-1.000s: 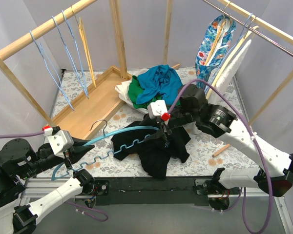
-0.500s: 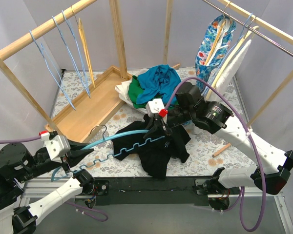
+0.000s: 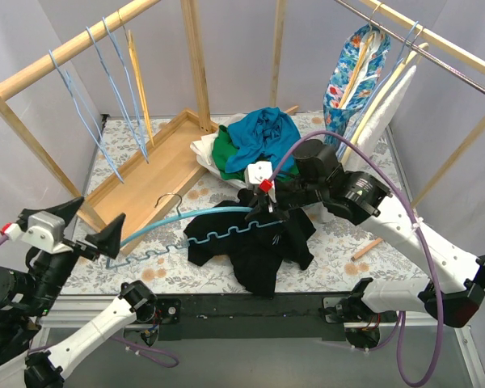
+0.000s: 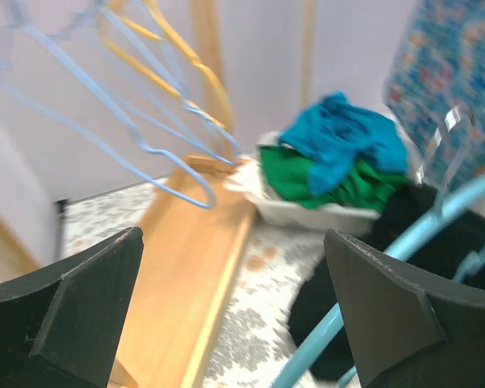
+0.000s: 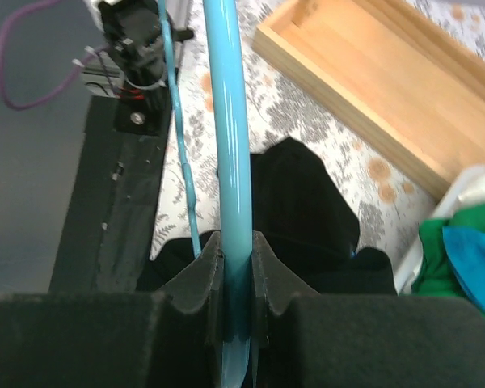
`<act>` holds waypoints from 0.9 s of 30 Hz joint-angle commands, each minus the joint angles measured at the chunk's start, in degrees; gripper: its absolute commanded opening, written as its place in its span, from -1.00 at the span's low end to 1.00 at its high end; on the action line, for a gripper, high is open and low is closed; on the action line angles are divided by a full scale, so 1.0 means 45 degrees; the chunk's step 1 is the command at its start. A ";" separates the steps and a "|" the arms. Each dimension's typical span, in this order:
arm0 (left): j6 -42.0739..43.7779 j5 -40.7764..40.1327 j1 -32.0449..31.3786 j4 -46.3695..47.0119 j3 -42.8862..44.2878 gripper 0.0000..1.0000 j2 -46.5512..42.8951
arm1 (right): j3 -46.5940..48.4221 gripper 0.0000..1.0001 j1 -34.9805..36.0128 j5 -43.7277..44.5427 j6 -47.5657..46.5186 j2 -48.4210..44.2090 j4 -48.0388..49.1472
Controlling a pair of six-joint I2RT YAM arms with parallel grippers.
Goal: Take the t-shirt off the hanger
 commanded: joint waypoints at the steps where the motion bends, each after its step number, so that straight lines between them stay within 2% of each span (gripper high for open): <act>1: 0.0120 -0.4499 0.0045 0.2405 -0.0471 0.93 -0.0045 | -0.0287 -0.97 -0.0151 0.2503 0.0679 0.0171 0.0564; 5: 0.0100 -0.5460 0.0045 0.3381 -0.0977 0.96 -0.0240 | -0.0619 -0.97 -0.0287 0.4555 0.1439 0.0504 0.1519; 10: -0.0289 -0.5716 0.0045 0.3540 -0.1272 0.96 -0.0280 | -0.0600 -0.97 -0.0697 0.6878 0.2609 0.0816 0.3683; 15: -0.0485 -0.6008 0.0045 0.3988 -0.1798 0.96 -0.0299 | 0.0764 -0.97 -0.1127 0.8561 0.3257 0.2006 0.4782; 19: -0.0894 -0.5833 0.0045 0.4223 -0.2052 0.96 -0.0241 | 0.3531 -0.97 -0.1362 0.9731 0.3452 0.4169 0.4958; 27: -0.1345 -0.5598 0.0045 0.4048 -0.2132 0.96 -0.0162 | 0.8964 -0.97 -0.1557 1.0672 0.3511 0.8095 0.5642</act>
